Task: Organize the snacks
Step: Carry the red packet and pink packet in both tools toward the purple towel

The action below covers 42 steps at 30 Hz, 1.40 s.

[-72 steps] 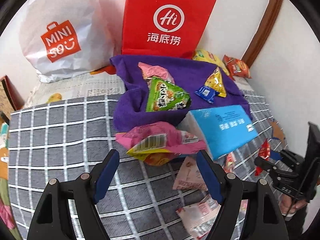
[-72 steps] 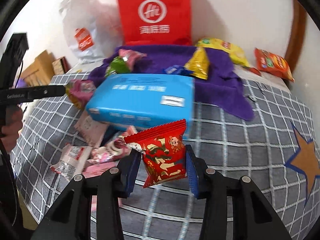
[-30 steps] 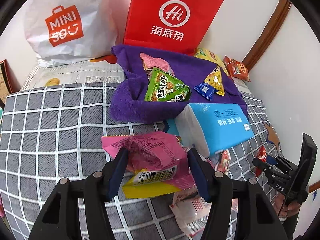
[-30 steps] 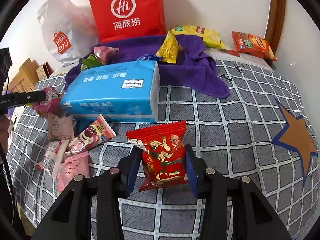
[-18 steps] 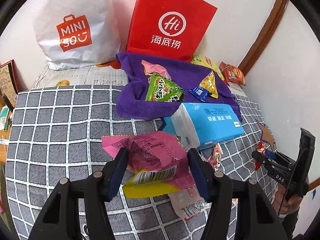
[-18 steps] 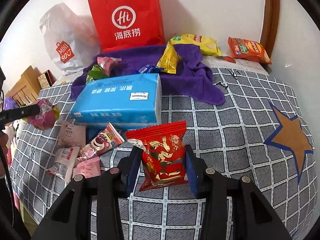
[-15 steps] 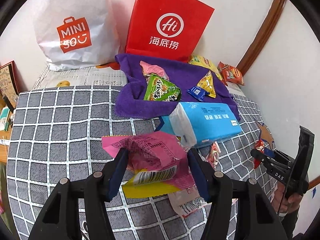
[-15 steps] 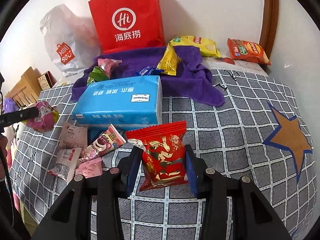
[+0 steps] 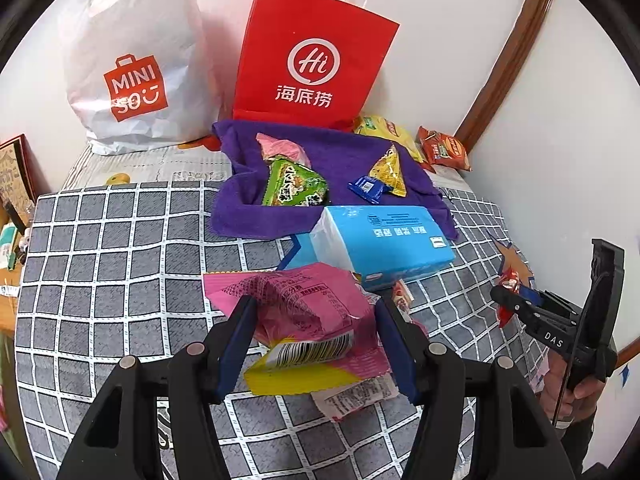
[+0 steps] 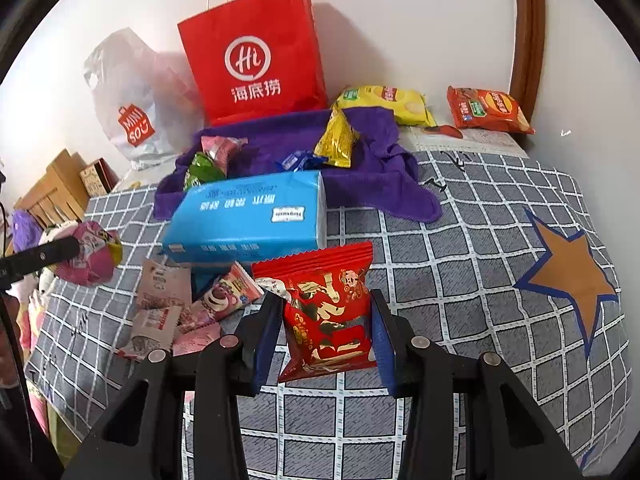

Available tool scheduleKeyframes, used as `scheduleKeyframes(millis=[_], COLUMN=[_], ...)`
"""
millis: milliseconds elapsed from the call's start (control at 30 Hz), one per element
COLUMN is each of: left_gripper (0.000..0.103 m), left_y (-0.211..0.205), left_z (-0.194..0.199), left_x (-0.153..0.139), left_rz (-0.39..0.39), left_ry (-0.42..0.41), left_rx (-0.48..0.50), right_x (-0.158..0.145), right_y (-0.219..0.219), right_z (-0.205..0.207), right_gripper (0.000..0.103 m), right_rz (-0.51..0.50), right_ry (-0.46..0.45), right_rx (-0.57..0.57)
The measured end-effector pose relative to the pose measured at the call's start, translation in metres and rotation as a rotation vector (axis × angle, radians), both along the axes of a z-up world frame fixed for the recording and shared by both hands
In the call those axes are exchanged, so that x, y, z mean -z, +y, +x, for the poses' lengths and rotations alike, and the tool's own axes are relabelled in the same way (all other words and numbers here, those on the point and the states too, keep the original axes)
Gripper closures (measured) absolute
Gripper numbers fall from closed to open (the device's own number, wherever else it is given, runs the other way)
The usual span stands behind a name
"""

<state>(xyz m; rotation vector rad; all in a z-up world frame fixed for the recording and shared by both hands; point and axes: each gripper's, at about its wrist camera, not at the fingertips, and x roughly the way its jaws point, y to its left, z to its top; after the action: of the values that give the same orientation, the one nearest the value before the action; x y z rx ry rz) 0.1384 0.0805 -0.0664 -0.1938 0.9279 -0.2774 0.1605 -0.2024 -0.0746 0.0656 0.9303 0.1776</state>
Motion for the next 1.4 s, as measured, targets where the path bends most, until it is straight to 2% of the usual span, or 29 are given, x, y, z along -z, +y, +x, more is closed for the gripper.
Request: scheduleKeyframes(millis=[567,1400], left_gripper=[0.044,0.044], left_y=[-0.020,-0.039], left_z=[-0.004,0.006], left_x=[-0.011,-0.019], left_rz=[-0.003,-0.012], left_ry=[-0.014,-0.020], left_rx=[0.035,0.075], right_x=[-0.024,-0.035], right_y=[-0.002,0.008], right_z=[-0.006,0.001], right_gripper=[0.061,0.061], right_rz=[0.007,0.013], right_ry=[-0.057,-0.081], right_rx=[0.017,-0.014])
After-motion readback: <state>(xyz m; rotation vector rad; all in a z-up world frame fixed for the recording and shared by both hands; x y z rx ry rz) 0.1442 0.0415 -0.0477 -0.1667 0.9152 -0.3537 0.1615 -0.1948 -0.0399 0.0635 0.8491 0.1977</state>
